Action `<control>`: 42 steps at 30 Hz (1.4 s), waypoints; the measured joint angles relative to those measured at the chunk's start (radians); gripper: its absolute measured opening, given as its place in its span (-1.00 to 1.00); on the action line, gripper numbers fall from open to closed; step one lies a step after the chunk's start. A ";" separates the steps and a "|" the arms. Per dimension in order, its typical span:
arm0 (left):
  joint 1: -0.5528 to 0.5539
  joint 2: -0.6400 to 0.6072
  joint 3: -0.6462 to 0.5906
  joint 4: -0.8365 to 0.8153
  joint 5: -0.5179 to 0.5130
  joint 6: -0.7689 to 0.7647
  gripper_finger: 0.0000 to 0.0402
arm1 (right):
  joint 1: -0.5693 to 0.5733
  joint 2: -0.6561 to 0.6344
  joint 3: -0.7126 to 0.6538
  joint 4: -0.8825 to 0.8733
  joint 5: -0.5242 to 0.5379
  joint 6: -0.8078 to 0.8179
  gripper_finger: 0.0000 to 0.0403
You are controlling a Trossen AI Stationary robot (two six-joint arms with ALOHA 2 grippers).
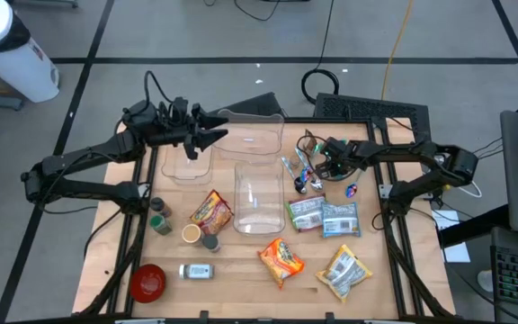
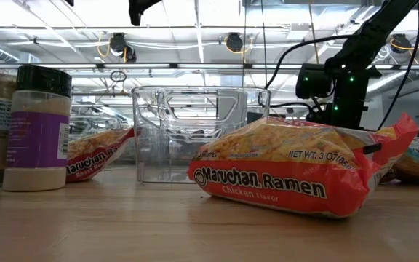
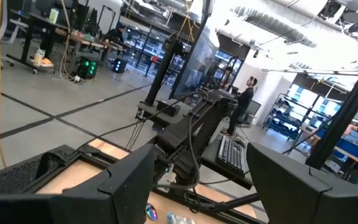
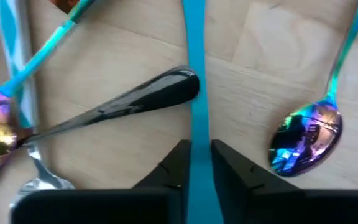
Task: Pick & Place Food Item
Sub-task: Put the blue spoon into the bottom right transparent bin
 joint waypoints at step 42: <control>0.000 0.000 0.000 -0.088 -0.001 0.039 0.32 | 0.078 -0.433 -0.003 0.048 0.002 -0.039 -0.94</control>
